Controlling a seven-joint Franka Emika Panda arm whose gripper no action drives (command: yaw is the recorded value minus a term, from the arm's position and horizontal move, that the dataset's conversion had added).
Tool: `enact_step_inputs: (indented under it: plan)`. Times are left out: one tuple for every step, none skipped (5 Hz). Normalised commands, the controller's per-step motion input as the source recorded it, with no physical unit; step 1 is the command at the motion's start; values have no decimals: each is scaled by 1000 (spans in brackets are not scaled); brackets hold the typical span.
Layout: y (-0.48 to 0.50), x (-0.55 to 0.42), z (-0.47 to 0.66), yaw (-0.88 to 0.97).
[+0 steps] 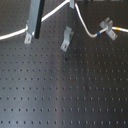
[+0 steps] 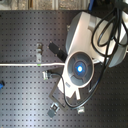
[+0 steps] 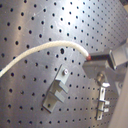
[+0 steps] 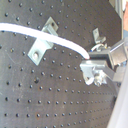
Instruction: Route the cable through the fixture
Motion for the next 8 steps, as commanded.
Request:
enact_step_inputs:
  plan:
    - [-29, -61, 123, -80]
    - [-123, -393, 367, -346]
    - [-115, -284, 283, -243]
    - [1, 2, 81, 0]
    - [-304, -233, 559, 89]
    - [-29, -14, 1, 0]
    - [-57, -419, 333, 57]
    - [-70, -385, 251, 29]
